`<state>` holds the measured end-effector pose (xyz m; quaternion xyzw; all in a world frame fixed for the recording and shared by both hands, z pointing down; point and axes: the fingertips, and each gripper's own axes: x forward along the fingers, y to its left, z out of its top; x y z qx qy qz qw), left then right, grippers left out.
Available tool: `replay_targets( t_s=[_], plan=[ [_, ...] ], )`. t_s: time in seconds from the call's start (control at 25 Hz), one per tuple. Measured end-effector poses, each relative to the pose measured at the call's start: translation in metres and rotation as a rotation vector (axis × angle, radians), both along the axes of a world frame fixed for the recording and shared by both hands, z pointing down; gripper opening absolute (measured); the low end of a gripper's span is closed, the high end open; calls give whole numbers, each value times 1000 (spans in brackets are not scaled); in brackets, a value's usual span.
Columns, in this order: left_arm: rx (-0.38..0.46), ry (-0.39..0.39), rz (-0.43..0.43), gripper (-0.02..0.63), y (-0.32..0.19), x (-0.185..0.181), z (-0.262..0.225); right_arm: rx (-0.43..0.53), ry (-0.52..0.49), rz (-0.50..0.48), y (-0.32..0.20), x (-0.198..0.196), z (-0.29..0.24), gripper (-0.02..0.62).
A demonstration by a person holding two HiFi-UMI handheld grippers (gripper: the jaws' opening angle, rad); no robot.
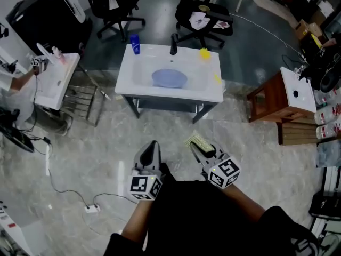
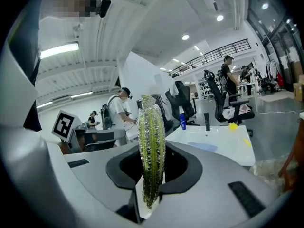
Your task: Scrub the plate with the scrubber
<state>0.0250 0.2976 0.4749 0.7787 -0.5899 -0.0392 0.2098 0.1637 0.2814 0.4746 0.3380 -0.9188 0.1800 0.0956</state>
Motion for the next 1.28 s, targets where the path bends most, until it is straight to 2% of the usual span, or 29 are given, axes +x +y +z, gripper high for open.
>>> replay_targets(
  t_s=[0.28, 0.56, 0.84, 1.08, 1.28],
  plan=[
    [5, 21, 49, 5, -43, -73, 7, -18, 29, -44, -46, -97, 3, 57],
    [-9, 46, 63, 5, -67, -125, 17, -27, 60, -70, -69, -157, 9, 57],
    [-19, 42, 58, 5, -88, -153, 22, -54, 86, -40, -86, -166, 19, 57],
    [-28, 50, 87, 5, -106, -146, 31, -62, 63, -9, -107, -160, 25, 57],
    [-81, 80, 59, 5, -126, -144, 45, -79, 35, -13, -131, -158, 35, 57]
  ],
)
